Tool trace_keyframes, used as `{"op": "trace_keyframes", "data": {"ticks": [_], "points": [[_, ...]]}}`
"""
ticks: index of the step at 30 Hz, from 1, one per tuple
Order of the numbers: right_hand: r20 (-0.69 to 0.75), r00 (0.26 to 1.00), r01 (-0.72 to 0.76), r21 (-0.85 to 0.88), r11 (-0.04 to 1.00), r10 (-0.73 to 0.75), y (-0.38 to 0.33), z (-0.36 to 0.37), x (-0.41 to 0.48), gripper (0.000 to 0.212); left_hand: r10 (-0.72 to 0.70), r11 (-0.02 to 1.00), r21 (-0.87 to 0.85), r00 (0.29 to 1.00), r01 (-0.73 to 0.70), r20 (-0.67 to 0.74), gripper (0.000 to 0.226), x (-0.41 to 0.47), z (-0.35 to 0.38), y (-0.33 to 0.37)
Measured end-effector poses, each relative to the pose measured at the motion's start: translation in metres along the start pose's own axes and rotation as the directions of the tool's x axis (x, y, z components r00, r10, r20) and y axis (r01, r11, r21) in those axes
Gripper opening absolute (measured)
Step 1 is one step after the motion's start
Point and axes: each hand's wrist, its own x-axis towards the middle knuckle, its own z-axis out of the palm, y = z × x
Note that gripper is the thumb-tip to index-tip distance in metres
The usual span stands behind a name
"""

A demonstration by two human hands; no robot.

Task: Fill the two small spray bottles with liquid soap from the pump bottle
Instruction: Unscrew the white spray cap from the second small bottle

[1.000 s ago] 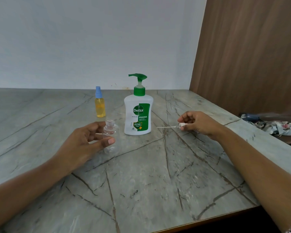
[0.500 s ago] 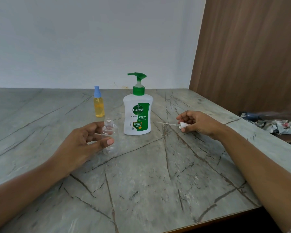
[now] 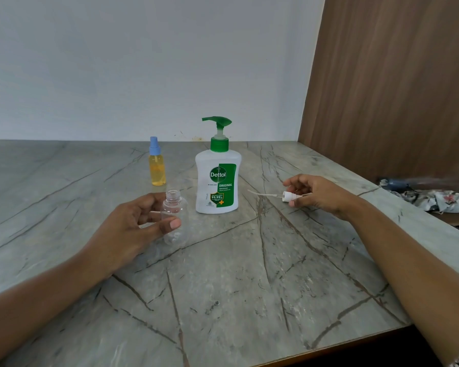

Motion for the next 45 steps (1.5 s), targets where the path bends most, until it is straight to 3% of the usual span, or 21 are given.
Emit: {"op": "trace_keyframes", "data": {"ticks": [7, 13, 18, 24, 28, 34, 38, 45], "points": [[-0.04, 0.999, 0.002, 0.023, 1.0, -0.001, 0.0, -0.002, 0.001, 0.047, 0.011, 1.0, 0.009, 1.0, -0.011, 0.005, 0.051, -0.001, 0.0, 0.0], [-0.05, 0.995, 0.06, -0.369, 0.927, -0.084, -0.006, 0.009, 0.011, 0.027, 0.006, 1.0, 0.006, 1.0, -0.006, 0.005, 0.05, -0.001, -0.001, 0.002], [0.055, 0.993, 0.12, -0.429, 0.895, -0.106, -0.018, 0.006, 0.019, 0.024, -0.008, 1.0, 0.003, 1.0, 0.008, 0.001, 0.046, -0.002, 0.0, 0.002], [-0.03, 0.997, 0.06, -0.24, 0.969, -0.069, -0.011, 0.003, 0.02, 0.061, -0.001, 1.0, 0.008, 1.0, 0.001, 0.005, 0.045, -0.003, 0.0, 0.003], [-0.109, 0.994, -0.012, -0.079, 0.997, 0.004, -0.007, 0.004, 0.022, 0.043, 0.002, 1.0, 0.008, 1.0, -0.002, 0.001, 0.045, -0.002, 0.0, 0.004], [-0.173, 0.976, -0.146, -0.055, 0.988, 0.135, -0.008, 0.008, 0.025, 0.033, 0.002, 1.0, 0.03, 1.0, -0.002, 0.016, 0.057, -0.002, -0.002, 0.004], [-0.211, 0.956, -0.212, -0.022, 0.977, 0.203, -0.012, 0.011, 0.026, 0.021, -0.005, 1.0, 0.024, 1.0, 0.005, 0.0, 0.046, -0.002, -0.001, 0.004], [-0.155, 0.969, -0.199, -0.037, 0.979, 0.191, -0.019, 0.016, 0.026, 0.031, -0.01, 1.0, 0.015, 1.0, 0.01, 0.018, 0.043, -0.002, -0.001, 0.005]]}}
